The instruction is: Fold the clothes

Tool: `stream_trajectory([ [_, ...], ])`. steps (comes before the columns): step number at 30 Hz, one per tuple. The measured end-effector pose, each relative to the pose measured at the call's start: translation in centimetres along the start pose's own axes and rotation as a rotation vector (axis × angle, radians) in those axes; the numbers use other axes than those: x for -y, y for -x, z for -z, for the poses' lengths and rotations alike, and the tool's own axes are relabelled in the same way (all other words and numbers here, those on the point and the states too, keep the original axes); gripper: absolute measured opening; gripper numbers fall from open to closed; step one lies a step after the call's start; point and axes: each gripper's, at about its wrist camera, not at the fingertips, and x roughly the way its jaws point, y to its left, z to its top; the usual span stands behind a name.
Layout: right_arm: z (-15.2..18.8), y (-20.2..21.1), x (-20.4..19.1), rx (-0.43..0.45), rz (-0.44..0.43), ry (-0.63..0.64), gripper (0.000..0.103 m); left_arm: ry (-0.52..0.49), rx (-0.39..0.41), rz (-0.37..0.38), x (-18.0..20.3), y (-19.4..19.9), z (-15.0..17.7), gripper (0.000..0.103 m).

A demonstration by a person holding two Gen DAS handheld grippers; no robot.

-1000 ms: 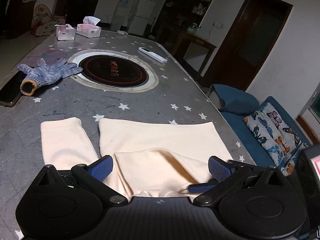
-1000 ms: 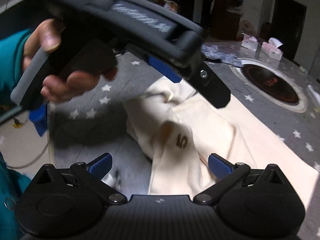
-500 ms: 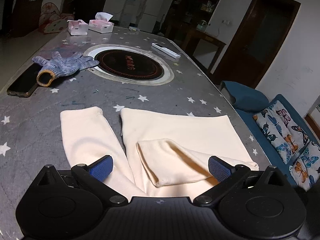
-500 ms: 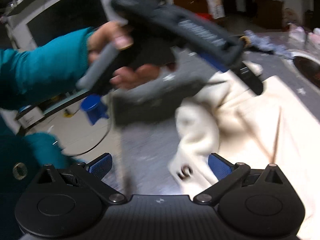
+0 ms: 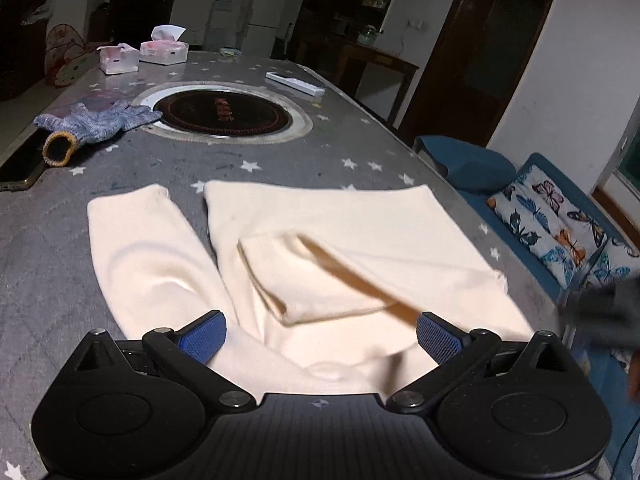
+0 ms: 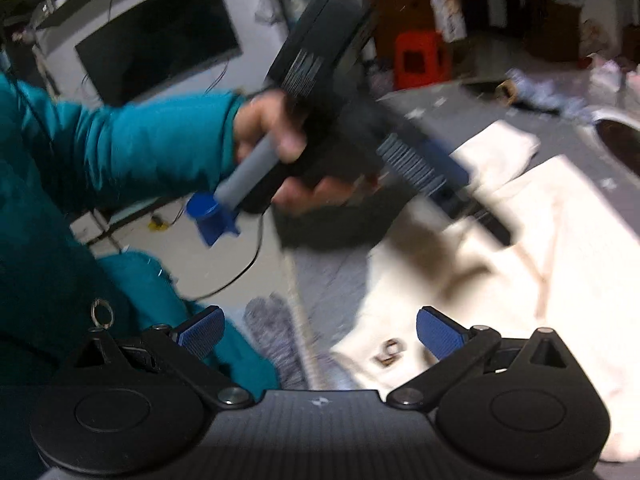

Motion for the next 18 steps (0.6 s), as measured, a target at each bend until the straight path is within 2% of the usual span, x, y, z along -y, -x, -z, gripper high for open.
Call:
stream_trajectory([
  [9, -1.6, 2.8, 5.7, 0.118, 0.215, -0.114, 0.103, -0.058, 0.0, -0.078, -1.0, 0.7, 2.1, 0.103],
  [15, -2.5, -0.5, 11.2, 0.113, 0.427, -0.294, 0.103, -0.099, 0.002, -0.113, -0.5, 1.0, 2.8, 0.103],
  [18, -2.6, -2.4, 12.8, 0.078, 0.472, -0.327, 0.103, -0.109, 0.001, -0.118, -0.4, 1.1, 2.9, 0.103],
])
